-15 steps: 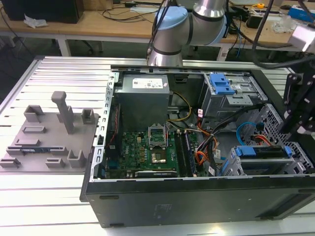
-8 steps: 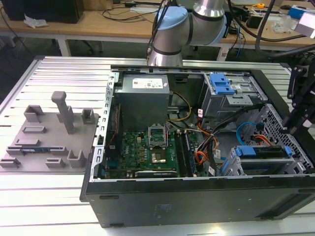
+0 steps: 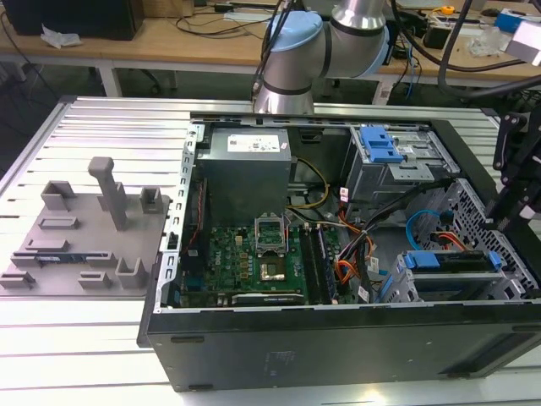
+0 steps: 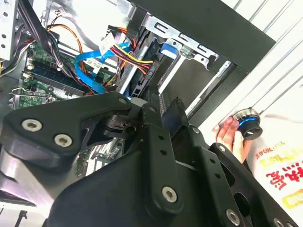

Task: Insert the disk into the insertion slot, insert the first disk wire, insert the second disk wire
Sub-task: 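Insert the first disk wire, then insert the second disk wire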

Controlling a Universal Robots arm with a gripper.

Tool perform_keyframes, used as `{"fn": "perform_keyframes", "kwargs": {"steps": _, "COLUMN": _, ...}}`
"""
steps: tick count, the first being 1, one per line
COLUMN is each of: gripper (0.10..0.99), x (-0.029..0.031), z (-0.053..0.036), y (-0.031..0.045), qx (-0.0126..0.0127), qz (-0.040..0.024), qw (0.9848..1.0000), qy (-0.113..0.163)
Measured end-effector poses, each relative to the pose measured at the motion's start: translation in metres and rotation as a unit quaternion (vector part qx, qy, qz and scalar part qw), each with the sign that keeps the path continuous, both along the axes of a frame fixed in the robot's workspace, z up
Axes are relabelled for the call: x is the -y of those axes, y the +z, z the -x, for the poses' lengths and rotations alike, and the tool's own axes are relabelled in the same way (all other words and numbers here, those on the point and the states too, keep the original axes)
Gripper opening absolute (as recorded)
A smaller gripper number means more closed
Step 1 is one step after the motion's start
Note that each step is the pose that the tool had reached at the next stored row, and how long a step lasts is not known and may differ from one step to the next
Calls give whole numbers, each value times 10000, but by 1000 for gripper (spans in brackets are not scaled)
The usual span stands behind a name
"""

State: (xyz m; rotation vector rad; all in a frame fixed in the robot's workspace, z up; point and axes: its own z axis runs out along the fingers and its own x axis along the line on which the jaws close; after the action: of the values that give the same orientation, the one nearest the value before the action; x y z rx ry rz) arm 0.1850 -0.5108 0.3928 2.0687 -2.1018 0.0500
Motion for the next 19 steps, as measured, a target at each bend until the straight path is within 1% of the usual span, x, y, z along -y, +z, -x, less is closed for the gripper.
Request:
{"fn": "perform_keyframes", "kwargs": {"steps": 5, "gripper": 302, "x": -6, "z": 1, "y": 0, "qx": 0, "qz": 6, "qw": 10000, "qy": 0}}
{"fn": "perform_keyframes", "kwargs": {"steps": 6, "gripper": 302, "x": -10, "z": 0, "y": 1, "qx": 0, "qz": 7, "qw": 10000, "qy": 0}}
{"fn": "perform_keyframes", "kwargs": {"steps": 7, "gripper": 302, "x": -29, "z": -3, "y": 0, "qx": 0, "qz": 11, "qw": 10000, "qy": 1}}
{"fn": "perform_keyframes", "kwargs": {"steps": 8, "gripper": 302, "x": -96, "z": -2, "y": -1, "qx": 0, "qz": 36, "qw": 10000, "qy": 0}}
{"fn": "perform_keyframes", "kwargs": {"steps": 9, "gripper": 302, "x": -174, "z": -2, "y": 1, "qx": 0, "qz": 74, "qw": 10000, "qy": 0}}
{"fn": "perform_keyframes", "kwargs": {"steps": 10, "gripper": 302, "x": -220, "z": -2, "y": -1, "qx": 0, "qz": 101, "qw": 9999, "qy": 0}}
{"fn": "perform_keyframes", "kwargs": {"steps": 11, "gripper": 302, "x": -267, "z": -2, "y": 0, "qx": 0, "qz": 153, "qw": 9999, "qy": 0}}
{"fn": "perform_keyframes", "kwargs": {"steps": 12, "gripper": 302, "x": -309, "z": -1, "y": -1, "qx": 0, "qz": 243, "qw": 9997, "qy": 0}}
{"fn": "perform_keyframes", "kwargs": {"steps": 13, "gripper": 302, "x": -358, "z": 8, "y": -5, "qx": 0, "qz": 407, "qw": 9992, "qy": -1}}
{"fn": "perform_keyframes", "kwargs": {"steps": 14, "gripper": 302, "x": -392, "z": 17, "y": -7, "qx": 2, "qz": 526, "qw": 9986, "qy": -1}}
{"fn": "perform_keyframes", "kwargs": {"steps": 15, "gripper": 302, "x": -406, "z": 58, "y": -26, "qx": 31, "qz": 576, "qw": 9983, "qy": -11}}
{"fn": "perform_keyframes", "kwargs": {"steps": 16, "gripper": 302, "x": -437, "z": 93, "y": -31, "qx": 32, "qz": 752, "qw": 9972, "qy": -10}}
{"fn": "perform_keyframes", "kwargs": {"steps": 17, "gripper": 302, "x": -477, "z": 117, "y": -40, "qx": 43, "qz": 795, "qw": 9968, "qy": -10}}
{"fn": "perform_keyframes", "kwargs": {"steps": 19, "gripper": 302, "x": -518, "z": 142, "y": -53, "qx": 66, "qz": 817, "qw": 9966, "qy": -12}}
